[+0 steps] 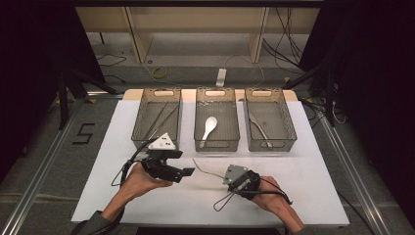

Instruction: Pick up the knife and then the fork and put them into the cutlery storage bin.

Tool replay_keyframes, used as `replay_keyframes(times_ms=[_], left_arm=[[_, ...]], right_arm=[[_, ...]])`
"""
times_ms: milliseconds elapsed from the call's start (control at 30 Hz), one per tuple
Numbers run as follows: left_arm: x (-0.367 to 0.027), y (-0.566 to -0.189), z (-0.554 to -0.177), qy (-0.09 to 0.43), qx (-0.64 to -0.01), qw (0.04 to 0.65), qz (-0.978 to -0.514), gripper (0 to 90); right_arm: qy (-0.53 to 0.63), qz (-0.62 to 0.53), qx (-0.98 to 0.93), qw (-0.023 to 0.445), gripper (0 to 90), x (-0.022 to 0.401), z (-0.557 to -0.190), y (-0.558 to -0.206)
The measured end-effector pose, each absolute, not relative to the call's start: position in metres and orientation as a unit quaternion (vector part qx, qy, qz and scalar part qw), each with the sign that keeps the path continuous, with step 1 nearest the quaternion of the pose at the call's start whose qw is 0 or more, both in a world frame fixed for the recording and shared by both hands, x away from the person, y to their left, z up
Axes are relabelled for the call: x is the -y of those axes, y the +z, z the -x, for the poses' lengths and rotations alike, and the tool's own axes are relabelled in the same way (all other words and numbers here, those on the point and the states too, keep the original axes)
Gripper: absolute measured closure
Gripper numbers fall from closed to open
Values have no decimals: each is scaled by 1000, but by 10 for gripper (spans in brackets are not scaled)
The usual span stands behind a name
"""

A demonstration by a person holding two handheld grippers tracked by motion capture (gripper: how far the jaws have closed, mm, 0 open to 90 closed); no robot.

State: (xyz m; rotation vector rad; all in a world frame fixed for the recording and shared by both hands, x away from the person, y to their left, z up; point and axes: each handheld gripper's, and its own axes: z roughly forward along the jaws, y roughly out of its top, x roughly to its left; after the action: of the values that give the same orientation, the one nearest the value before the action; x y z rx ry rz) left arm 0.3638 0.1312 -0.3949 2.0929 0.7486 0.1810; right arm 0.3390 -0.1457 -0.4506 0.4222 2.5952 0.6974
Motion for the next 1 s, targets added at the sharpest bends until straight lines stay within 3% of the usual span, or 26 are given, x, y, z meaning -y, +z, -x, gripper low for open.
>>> replay_keyframes(times_ms=[533, 1000], left_arm=[[-160, -404, -362, 93, -334, 495, -797, 161], [-175, -408, -357, 121, -339, 507, -784, 153]], right_arm=[[305, -267, -894, 192, 875, 190, -364, -427], [334, -350, -852, 199, 875, 227, -392, -404]])
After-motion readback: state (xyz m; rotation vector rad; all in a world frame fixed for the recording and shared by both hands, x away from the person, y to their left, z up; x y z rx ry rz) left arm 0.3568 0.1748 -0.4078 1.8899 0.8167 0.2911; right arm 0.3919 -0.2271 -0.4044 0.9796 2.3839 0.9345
